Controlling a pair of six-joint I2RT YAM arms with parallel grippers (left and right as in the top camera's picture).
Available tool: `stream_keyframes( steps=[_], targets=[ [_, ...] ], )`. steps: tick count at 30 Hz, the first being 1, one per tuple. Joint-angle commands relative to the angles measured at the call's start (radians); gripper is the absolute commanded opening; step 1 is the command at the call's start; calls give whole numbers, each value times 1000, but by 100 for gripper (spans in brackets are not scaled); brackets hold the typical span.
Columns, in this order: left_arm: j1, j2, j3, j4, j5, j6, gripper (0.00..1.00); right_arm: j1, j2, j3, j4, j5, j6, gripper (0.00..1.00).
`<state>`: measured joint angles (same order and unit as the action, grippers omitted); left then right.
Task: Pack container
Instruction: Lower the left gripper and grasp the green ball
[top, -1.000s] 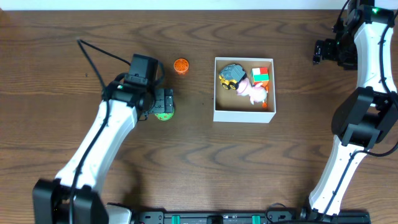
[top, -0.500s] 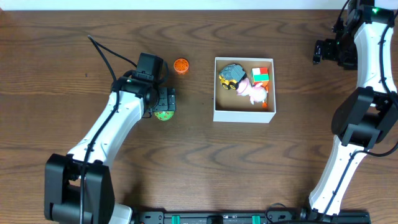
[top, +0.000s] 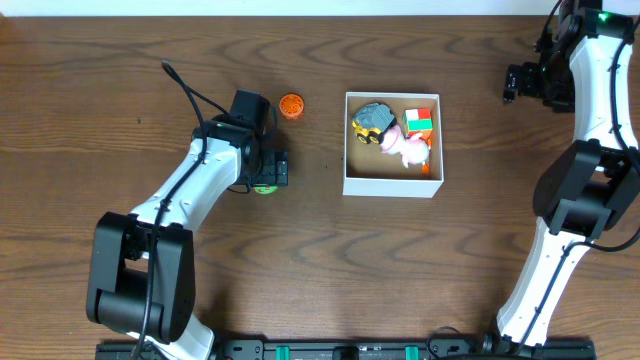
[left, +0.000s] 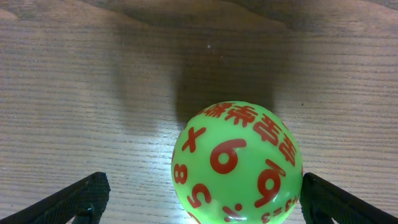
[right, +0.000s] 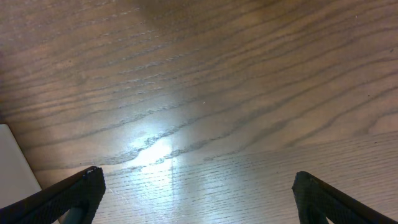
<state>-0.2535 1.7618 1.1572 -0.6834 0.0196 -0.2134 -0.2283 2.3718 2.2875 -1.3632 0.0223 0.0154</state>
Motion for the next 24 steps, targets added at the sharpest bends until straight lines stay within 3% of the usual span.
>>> stream_keyframes(
  steps=[1,24],
  targets=[
    [-1,10,14,-3,-5,-10,98,-8,-11,-4,3,0,14,99],
    [-2,10,6,-13,51,2,98,-8,-11,-4,2,0,14,99]
  ],
)
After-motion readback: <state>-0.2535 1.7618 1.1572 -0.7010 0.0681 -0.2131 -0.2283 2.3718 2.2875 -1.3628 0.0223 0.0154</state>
